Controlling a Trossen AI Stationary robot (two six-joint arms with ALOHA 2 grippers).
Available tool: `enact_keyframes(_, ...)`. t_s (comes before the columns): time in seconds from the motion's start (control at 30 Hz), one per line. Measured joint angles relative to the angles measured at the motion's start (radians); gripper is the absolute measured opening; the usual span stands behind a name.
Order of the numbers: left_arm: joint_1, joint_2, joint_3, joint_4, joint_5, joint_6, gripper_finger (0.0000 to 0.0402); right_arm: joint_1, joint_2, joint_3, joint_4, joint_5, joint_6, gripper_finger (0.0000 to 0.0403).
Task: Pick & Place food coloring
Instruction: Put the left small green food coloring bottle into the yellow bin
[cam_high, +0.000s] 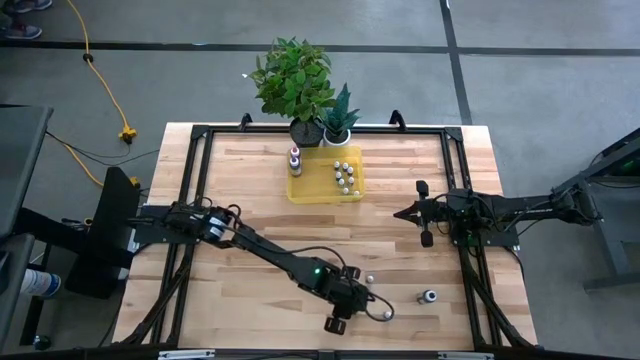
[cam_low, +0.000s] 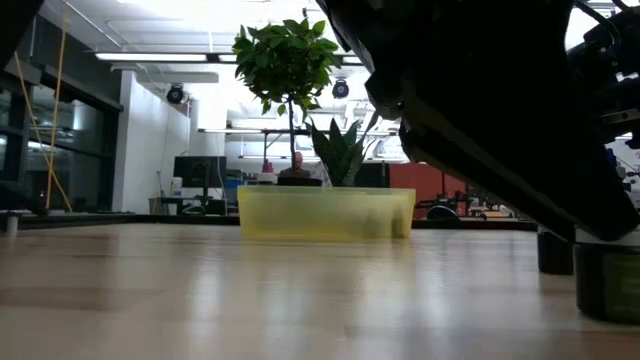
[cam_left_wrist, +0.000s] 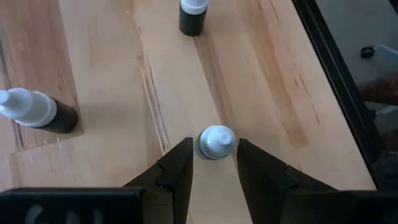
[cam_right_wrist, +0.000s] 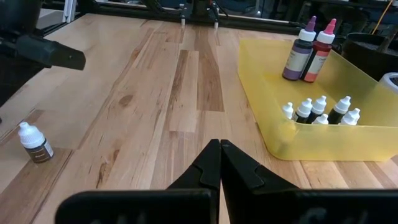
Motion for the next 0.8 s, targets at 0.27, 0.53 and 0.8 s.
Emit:
enact_keyframes(0.27,0.000,0.000,0.000,0.008,0.000,-0.001,0.0120,0.000,0.000,0.000,0.000,0.000,0.000,0.0000)
enact_keyframes(0.53,0.000,0.000,0.000,0.035,0.000,-0.016,0.0120,0.000,0.000,0.000,0.000,0.000,0.000,0.0000)
enact_keyframes(0.8,-0.001,0.000,0.000,0.033,0.000,-0.017,0.0117,0.000,0.000,0.000,0.000,0.000,0.000,0.0000)
